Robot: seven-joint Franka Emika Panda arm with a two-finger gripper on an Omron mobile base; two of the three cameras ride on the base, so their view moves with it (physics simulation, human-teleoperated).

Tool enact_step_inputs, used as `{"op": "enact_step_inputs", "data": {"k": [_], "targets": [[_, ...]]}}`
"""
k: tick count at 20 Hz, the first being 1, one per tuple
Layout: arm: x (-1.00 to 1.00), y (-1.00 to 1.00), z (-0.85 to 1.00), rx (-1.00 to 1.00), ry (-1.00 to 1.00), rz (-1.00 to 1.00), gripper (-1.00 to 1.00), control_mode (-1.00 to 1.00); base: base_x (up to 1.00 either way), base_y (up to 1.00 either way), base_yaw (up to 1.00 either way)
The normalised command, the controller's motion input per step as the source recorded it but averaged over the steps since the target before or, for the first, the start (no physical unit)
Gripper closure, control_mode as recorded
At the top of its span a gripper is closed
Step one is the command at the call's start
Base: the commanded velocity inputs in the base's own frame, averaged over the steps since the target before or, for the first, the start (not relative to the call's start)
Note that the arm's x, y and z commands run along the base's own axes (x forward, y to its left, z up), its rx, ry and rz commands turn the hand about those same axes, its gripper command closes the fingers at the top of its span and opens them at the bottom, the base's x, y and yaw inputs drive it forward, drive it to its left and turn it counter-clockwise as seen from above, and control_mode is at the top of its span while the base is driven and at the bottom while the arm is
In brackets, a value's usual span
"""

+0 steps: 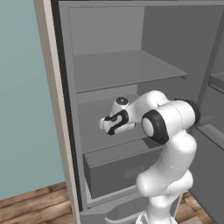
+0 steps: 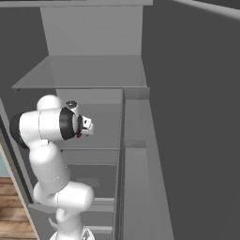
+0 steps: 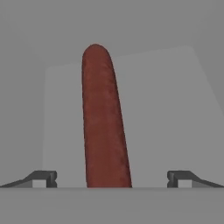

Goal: Retrieve the sausage and cheese from the fridge and place them on the cutting board on the counter.

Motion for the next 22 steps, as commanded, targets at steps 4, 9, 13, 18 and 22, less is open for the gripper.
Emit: {"op": "enact_step_inputs", "data": {"k": [4,9,13,18,22], "targets": [[0.06,0.00,-0.11,0.00,0.00,0.00,1.00,-1.00,0.00,0.00,0.00],[0.00,0.00,0.00,0.00,0.00,0.00,1.00,-1.00,0.00,0.00,0.00],[0.00,0.00,0.00,0.00,0.00,0.00,1.00,-1.00,0.00,0.00,0.00],[0.00,0.00,0.00,0.00,0.00,0.00,1.00,-1.00,0.00,0.00,0.00],[-0.05,0.00,0.00,0.00,-0.01,0.00,1.00,-1.00,0.00,0.00,0.00]]}}
